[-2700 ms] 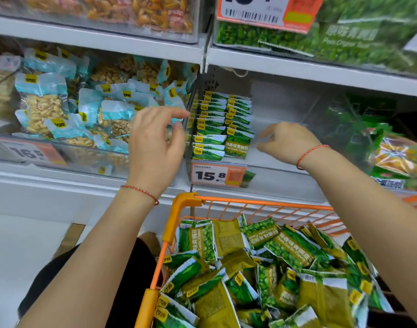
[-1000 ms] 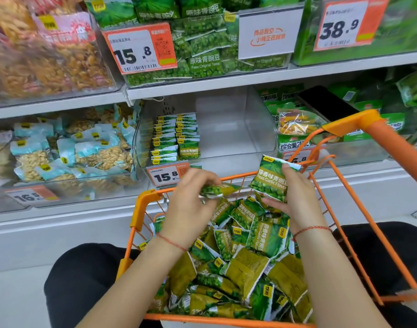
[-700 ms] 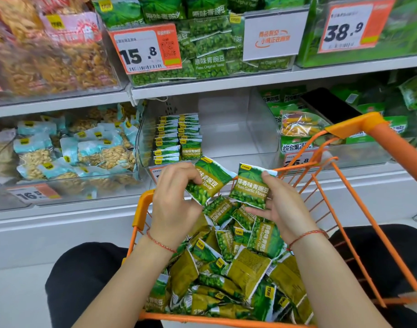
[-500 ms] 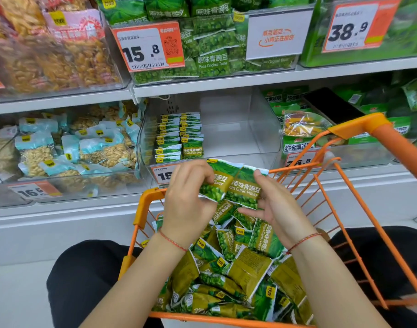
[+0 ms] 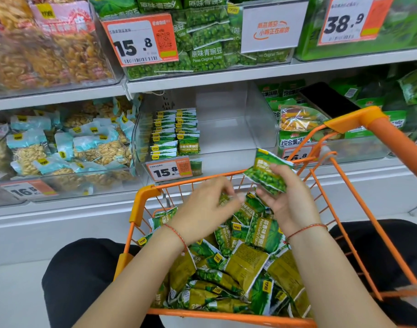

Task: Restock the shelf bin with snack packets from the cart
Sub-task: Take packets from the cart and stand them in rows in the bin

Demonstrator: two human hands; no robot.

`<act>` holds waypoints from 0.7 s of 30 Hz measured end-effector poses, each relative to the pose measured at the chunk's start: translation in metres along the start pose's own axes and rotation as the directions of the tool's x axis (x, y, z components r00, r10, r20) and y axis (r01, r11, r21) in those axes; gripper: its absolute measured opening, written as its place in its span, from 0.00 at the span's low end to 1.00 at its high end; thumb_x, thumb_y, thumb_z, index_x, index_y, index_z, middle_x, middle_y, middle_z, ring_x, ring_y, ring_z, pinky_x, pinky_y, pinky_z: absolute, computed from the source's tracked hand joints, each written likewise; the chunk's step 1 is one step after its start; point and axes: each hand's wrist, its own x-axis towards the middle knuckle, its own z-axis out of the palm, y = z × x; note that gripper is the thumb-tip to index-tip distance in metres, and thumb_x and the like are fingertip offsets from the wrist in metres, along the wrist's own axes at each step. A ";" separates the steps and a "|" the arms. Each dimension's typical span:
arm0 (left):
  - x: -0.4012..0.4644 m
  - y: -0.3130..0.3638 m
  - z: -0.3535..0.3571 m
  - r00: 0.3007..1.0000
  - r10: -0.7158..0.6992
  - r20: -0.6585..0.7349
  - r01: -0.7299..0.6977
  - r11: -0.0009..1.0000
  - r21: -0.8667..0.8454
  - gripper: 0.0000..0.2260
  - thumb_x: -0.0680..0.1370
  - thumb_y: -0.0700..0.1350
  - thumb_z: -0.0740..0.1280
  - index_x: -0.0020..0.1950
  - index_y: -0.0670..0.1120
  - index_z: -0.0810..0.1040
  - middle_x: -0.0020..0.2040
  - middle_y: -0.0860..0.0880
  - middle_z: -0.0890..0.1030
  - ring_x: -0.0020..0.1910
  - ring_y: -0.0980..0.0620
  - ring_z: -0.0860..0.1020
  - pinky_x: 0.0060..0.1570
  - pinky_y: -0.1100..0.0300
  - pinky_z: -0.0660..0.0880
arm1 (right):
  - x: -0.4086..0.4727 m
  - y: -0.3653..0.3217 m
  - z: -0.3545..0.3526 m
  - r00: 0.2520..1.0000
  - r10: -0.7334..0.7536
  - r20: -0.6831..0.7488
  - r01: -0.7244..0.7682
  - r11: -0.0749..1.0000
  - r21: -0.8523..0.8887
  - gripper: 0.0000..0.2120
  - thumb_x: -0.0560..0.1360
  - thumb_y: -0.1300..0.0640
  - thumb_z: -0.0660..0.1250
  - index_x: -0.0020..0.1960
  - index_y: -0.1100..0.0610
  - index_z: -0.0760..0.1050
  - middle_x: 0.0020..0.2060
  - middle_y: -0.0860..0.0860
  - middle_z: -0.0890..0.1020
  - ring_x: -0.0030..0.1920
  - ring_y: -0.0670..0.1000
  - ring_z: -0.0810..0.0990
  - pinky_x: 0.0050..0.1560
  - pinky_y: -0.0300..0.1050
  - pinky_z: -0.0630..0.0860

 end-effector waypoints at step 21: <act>-0.016 -0.042 -0.019 0.897 0.078 0.436 0.429 0.088 -0.899 0.27 0.73 0.43 0.72 0.71 0.52 0.70 0.68 0.40 0.73 0.61 0.35 0.76 0.54 0.44 0.78 | 0.006 0.003 -0.004 0.995 0.021 -0.102 -0.027 0.998 -0.063 0.26 0.72 0.57 0.69 0.68 0.61 0.68 0.65 0.59 0.71 0.67 0.63 0.69 0.29 0.39 0.77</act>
